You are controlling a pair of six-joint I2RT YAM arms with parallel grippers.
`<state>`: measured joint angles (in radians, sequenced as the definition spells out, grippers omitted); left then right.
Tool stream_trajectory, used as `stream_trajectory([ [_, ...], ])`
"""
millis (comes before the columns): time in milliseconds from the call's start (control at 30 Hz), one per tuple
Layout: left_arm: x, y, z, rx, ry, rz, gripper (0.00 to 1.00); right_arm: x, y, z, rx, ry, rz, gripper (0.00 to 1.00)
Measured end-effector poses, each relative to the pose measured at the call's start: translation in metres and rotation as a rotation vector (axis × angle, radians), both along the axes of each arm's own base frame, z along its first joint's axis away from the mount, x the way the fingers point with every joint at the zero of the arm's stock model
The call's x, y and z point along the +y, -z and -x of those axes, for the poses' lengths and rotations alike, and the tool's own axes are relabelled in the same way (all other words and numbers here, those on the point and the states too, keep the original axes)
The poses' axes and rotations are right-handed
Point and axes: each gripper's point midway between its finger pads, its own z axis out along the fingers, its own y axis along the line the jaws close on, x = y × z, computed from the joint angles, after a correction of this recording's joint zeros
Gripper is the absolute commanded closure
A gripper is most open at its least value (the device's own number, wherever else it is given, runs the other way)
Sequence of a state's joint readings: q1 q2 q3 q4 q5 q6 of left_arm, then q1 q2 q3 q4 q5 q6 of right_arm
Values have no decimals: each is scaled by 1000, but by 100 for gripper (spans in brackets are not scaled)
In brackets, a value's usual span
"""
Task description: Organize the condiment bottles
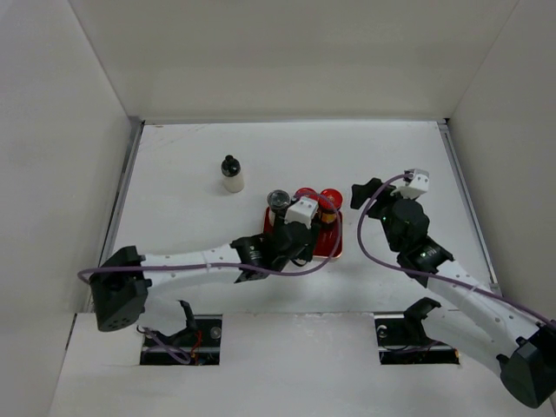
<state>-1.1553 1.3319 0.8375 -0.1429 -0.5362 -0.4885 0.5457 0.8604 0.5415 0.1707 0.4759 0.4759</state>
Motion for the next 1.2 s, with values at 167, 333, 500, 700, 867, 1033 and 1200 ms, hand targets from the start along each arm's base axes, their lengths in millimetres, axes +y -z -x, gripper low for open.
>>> stream_trajectory([
  [167, -52, -8, -15, -47, 53, 57, 67, -4, -1, -1, -3, 14, -6, 0],
  [333, -80, -5, -27, -87, 72, 94, 67, -14, -3, -2, -10, 43, -18, 0],
  [500, -88, 20, -33, -94, 72, 63, 68, -20, 1, 0, -10, 60, -29, 0],
  [700, -85, 25, -34, -140, 46, 78, 42, -21, 4, 1, -3, 64, -38, 0],
  [867, -82, 25, -32, -173, 31, 77, 26, -20, 6, 1, 3, 64, -40, 0],
  [1033, -69, 7, -28, -209, 10, 88, 22, -20, 6, 1, 3, 65, -44, 0],
  [1200, -51, -46, -21, -277, -2, 169, 22, -20, 8, 0, 11, 65, -40, 5],
])
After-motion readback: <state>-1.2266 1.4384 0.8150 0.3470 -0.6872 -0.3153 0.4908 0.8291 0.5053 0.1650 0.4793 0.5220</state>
